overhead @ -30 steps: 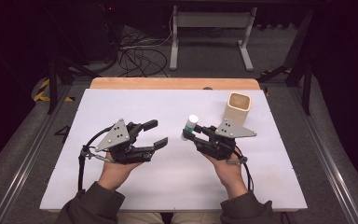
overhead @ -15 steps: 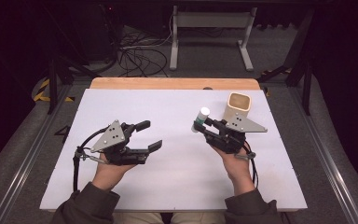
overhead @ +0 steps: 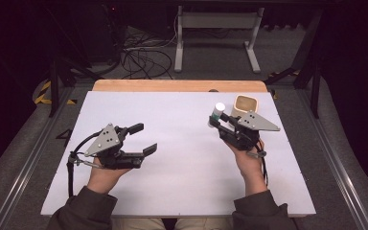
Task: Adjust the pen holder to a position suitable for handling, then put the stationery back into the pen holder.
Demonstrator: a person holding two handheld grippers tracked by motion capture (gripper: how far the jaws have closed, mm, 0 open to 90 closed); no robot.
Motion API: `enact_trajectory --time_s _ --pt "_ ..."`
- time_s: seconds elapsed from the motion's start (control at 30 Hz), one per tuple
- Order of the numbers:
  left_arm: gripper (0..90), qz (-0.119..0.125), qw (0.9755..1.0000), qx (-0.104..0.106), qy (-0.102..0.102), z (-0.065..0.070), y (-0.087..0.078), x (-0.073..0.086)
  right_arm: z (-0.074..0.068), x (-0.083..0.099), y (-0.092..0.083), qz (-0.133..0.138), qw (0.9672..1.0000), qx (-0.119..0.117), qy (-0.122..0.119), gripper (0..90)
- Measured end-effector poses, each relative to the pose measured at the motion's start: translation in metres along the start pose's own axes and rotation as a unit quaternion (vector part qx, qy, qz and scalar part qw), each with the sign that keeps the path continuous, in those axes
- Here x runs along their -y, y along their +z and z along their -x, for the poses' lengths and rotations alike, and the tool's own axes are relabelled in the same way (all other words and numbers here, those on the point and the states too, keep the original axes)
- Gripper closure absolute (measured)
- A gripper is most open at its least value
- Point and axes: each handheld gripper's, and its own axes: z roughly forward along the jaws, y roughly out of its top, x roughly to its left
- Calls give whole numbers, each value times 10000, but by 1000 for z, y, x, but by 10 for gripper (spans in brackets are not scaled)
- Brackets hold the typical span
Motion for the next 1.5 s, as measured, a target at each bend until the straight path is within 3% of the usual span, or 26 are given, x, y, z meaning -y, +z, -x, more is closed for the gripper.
enact_trajectory --time_s 0.23,0.47,0.93,1.07,1.33,1.5 --pt "217 6 10000 -79 -17 -4 -6 2 19 -1 -1 -51 9989 470 -66 659" --pt "217 -17 9999 -142 0 -4 -10 3 36 -1 -3 -62 9967 796 -110 659" --pt "228 -10 9998 -177 44 -3 -13 3 55 7 -4 -65 9929 1188 34 659" --pt "227 18 9998 -175 42 -3 -14 2 59 7 -6 -15 9905 1375 100 659" --pt "217 24 9998 -210 -29 -8 -18 2 67 11 -1 -138 9810 1924 191 659" --pt "203 -4 9997 -234 -67 -11 -20 2 71 14 5 -184 9767 2129 190 659"
